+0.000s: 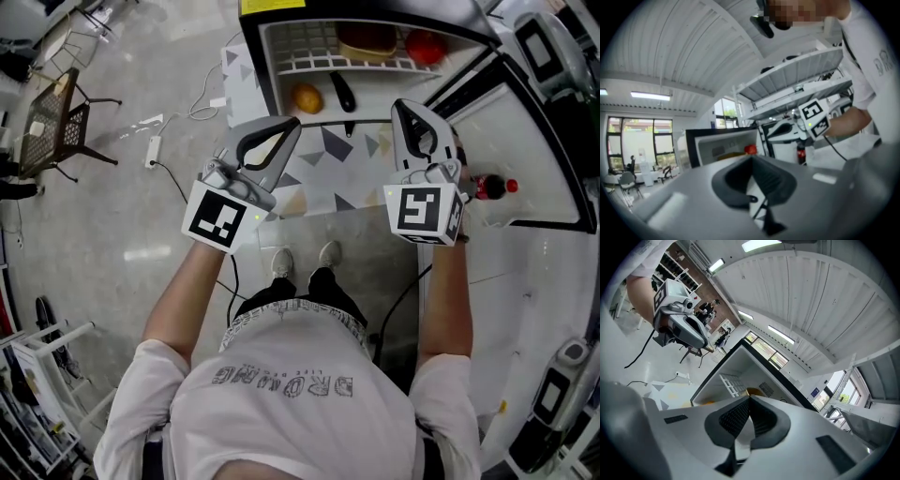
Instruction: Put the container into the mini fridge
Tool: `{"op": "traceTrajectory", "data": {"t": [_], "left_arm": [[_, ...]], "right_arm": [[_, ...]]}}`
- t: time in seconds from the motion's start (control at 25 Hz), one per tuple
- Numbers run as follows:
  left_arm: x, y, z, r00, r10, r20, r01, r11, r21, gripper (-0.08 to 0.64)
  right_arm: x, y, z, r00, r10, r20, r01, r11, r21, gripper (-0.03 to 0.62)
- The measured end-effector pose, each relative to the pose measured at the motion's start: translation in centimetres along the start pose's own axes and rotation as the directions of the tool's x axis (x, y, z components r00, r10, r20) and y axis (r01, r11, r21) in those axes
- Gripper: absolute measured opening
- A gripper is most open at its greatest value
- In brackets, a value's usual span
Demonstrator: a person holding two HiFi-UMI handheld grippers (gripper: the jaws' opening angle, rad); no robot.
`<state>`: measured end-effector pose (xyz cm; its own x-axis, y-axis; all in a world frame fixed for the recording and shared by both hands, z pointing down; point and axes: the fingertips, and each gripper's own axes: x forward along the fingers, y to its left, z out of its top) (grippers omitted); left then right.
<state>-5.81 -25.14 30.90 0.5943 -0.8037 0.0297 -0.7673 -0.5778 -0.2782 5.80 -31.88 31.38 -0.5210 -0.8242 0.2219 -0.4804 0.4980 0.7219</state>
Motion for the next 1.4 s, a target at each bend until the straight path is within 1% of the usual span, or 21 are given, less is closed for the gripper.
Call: {"op": "traceTrajectory", "data": {"t": [0.24,0.36,0.72,0.96,1.4], "left_arm": [[-1.2,-1.0,1.0,1.000,-0.022,0.008,0.022,1.000,0.021,0.006],[-1.8,-1.6,1.3,0.999,-0.037,0.013,0.037,0.999,0.026,0.006],[-2.8,-3.2,2.1,0.997,-0.078,0.026,0.077,0.997,0.029,0.006],[-3.3,-4.3,1.8,0.995,-0.097,0.025,0.097,0.995,0.003,0.006],[-3.9,-5.2,1.4,0.994,-0.110,0.022,0.110,0.994,-0.013,0.006]], "right_arm": [[-2.6,0.9,0.4,1.000,-0.005,0.010,0.004,0.997,0.075,0.002],[-3.9,1.3,0.6,1.000,-0.021,-0.003,0.021,0.997,0.079,0.002],[-7.0,2.0,1.9,0.998,-0.052,0.023,0.048,0.991,0.127,0.000],[-8.3,2.8,2.0,0.999,-0.050,0.020,0.046,0.986,0.160,0.000],[-9.9,3.3,2.2,0.998,-0.063,0.024,0.056,0.971,0.234,0.000]]}}
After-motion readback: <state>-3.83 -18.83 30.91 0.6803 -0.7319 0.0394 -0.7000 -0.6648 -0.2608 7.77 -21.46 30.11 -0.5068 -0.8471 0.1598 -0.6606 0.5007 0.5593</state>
